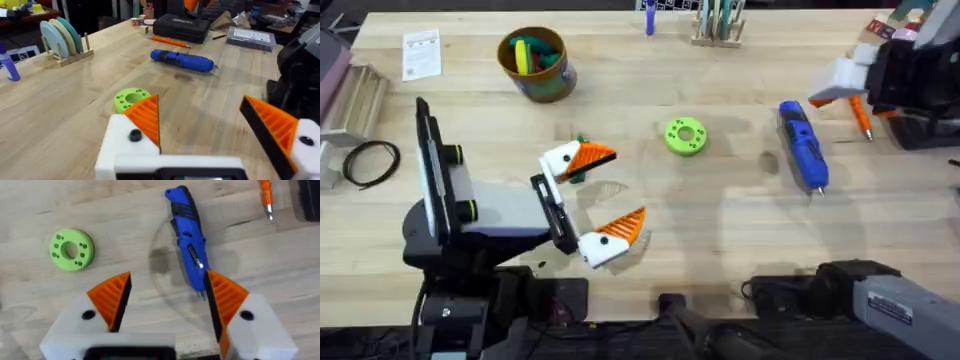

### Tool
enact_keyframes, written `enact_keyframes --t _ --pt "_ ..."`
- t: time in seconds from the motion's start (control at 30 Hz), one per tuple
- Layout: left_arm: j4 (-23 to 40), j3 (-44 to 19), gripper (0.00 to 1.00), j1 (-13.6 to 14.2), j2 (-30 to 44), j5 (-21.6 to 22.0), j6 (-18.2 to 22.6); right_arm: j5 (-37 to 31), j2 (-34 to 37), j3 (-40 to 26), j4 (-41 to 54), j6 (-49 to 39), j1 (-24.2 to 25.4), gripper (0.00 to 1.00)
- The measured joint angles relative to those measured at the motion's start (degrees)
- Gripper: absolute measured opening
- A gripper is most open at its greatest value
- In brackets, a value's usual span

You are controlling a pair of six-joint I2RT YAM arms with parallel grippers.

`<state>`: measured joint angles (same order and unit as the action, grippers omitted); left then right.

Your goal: Pick up the gripper from the table and insert it into the empty holder that is missing its gripper. Then pick up a screw, insert it into the mounting hole, and use the screwdriver to tighten it. Finally, clean up the table by picking up the vegetable and placing it into the bucket.

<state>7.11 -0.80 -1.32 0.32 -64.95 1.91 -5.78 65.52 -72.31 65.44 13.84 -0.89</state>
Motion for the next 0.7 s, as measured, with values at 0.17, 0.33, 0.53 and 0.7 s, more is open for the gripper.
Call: enact_keyframes --t 0.17,0.33,0.53,0.7 --pt "0.0 0.0 0.985 0.0 0.0 0.0 0.0 0.0 2.0 0.3 -1.0 -0.1 0.0 0.877" --pt "0.0 0.0 0.986 0.0 0.0 0.0 0.0 0.0 3.9 0.5 -1.1 -0.1 0.0 0.877" --pt "0.0 0.0 0.148 0.0 0.0 0.0 0.0 -0.2 5.0 0.5 -1.1 -0.2 0.0 0.877" --pt "0.0 0.0 0.010 0.0 0.0 0.0 0.2 -3.5 5.4 0.5 -1.6 -0.2 0.0 0.878"
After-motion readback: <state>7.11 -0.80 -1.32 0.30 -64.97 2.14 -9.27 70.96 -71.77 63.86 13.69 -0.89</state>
